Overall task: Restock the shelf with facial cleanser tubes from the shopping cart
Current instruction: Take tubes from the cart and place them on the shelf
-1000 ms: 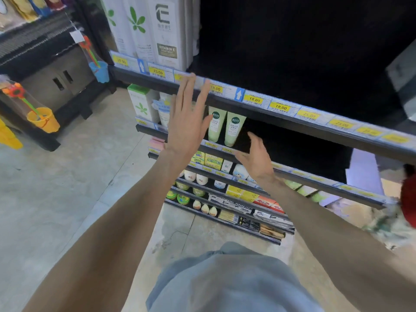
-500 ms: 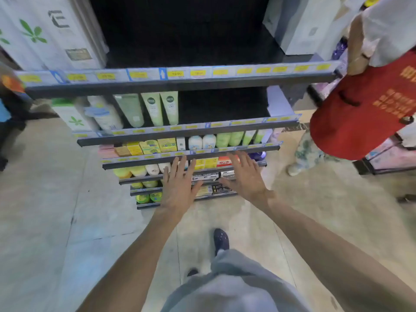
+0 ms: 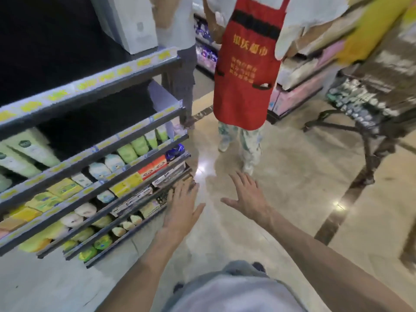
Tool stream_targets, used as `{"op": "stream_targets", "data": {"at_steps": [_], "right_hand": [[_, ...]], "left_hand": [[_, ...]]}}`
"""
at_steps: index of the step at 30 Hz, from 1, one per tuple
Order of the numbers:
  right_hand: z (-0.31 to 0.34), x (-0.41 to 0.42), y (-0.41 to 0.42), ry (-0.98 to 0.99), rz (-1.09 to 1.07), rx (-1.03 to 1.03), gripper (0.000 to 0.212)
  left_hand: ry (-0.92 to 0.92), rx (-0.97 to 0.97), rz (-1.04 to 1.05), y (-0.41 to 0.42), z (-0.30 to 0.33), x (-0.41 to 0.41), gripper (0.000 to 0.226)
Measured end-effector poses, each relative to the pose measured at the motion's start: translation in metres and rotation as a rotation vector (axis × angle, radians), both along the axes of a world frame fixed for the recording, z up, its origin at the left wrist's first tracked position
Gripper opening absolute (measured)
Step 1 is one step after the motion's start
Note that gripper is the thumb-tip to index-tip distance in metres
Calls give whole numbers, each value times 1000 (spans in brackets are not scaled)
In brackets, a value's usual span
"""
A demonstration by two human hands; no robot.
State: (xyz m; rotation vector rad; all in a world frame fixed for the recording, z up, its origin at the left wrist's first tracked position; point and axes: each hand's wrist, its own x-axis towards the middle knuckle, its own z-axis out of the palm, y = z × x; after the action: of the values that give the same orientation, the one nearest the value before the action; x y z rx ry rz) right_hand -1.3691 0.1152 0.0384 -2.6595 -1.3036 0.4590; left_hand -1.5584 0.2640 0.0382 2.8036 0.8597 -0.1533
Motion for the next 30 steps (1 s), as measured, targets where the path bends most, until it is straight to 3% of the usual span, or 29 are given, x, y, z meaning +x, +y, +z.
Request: {"op": "stream_targets", "data": {"at_steps": [17, 25, 30], "right_hand": [[-9, 251, -324, 63, -574, -55, 96], [-13, 358, -398, 50, -786, -55, 94], [-17, 442, -419, 40, -868, -81, 92]], "left_hand": [[-35, -58, -575, -249, -22, 372, 64], [20, -113, -768, -311, -25, 525, 65], [33, -23, -835, -335, -35, 636, 67]]}}
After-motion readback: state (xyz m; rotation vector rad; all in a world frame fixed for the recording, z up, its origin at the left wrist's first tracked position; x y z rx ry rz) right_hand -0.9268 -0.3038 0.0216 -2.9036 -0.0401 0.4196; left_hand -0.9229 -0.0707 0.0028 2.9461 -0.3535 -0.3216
